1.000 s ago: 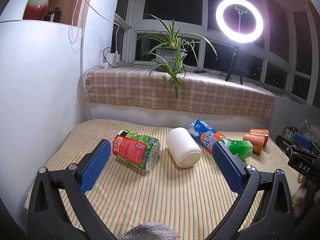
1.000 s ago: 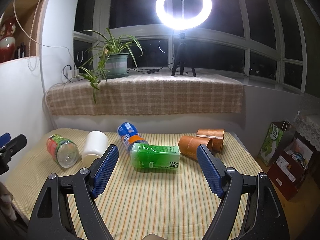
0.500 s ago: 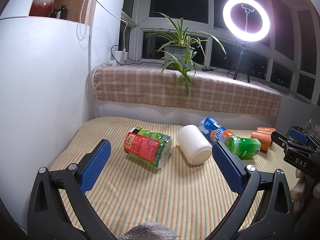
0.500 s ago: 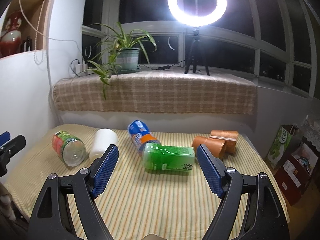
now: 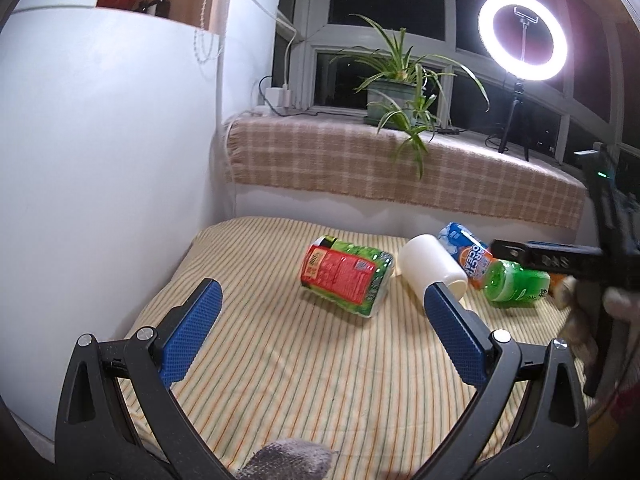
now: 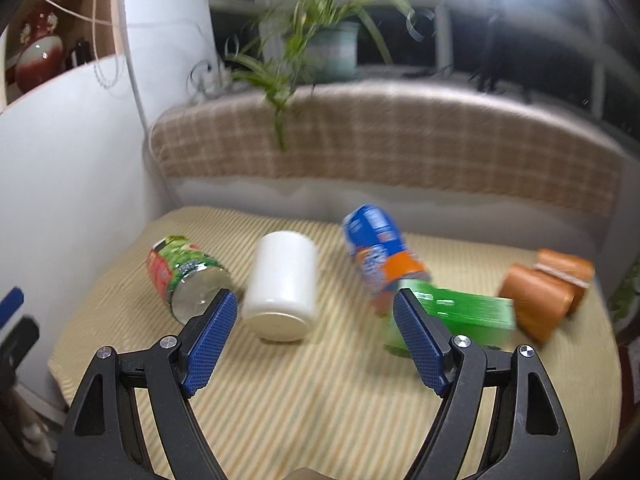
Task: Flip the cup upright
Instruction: 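Move the right tool to the white cup lying on its side and grasp it, then lift the white cup with the right tool toward the left tool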
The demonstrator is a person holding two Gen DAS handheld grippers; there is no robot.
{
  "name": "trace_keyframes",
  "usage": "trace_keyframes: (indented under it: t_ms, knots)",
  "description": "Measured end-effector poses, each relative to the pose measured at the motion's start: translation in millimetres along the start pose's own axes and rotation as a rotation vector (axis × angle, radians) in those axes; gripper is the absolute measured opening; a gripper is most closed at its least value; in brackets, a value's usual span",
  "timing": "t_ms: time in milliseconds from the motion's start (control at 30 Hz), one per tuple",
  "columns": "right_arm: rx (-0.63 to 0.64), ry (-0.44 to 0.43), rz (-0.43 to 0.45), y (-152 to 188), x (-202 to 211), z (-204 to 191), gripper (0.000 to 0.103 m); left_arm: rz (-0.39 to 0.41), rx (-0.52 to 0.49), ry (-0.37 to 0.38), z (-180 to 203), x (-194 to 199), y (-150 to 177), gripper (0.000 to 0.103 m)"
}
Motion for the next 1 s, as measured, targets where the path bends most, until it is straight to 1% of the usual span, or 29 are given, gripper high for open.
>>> trace_keyframes:
  t_ms: [167,500,533,633,800,833,867,900,1000]
  knots:
    - [-0.049,-0.070,-0.123,-6,-41,-3,0.080,-0.021,0.010,-0.008,-8,-1,6,0.103]
    - [-0.115,-0.099,-0.277,-2,-101,1,0.080,-0.060,0.044,-0.004,-20,-4,13,0.103]
    - [-0.140,-0.095,-0.325,2,-104,2,0.080,-0.063,0.045,-0.003,-20,-5,14,0.103]
    - [-0.183,-0.120,-0.357,7,-114,2,0.080,-0.073,0.048,0.001,-21,-6,15,0.102]
    - [-0.244,-0.149,-0.383,17,-128,9,0.080,-0.082,0.051,0.004,-20,-8,17,0.103]
    - [-0.249,-0.155,-0.385,18,-130,9,0.079,-0.083,0.051,0.003,-20,-8,17,0.102]
    - [-0.252,-0.156,-0.391,19,-133,9,0.075,-0.084,0.050,0.003,-19,-9,17,0.102]
    - [-0.251,-0.158,-0.396,21,-135,9,0.073,-0.084,0.050,0.002,-19,-9,17,0.102]
    - [-0.251,-0.160,-0.391,22,-137,7,0.073,-0.085,0.050,0.001,-19,-9,17,0.102]
Point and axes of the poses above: each gripper's, at about its wrist camera, not at the fingertips, and x roughly against the way its jaws point, z to its right, y to its underside, the point moved 9 cm from there along -x, roughly the way its jaws point, and after that the axes turned 11 degrees about -y, right-handed, at the moved point
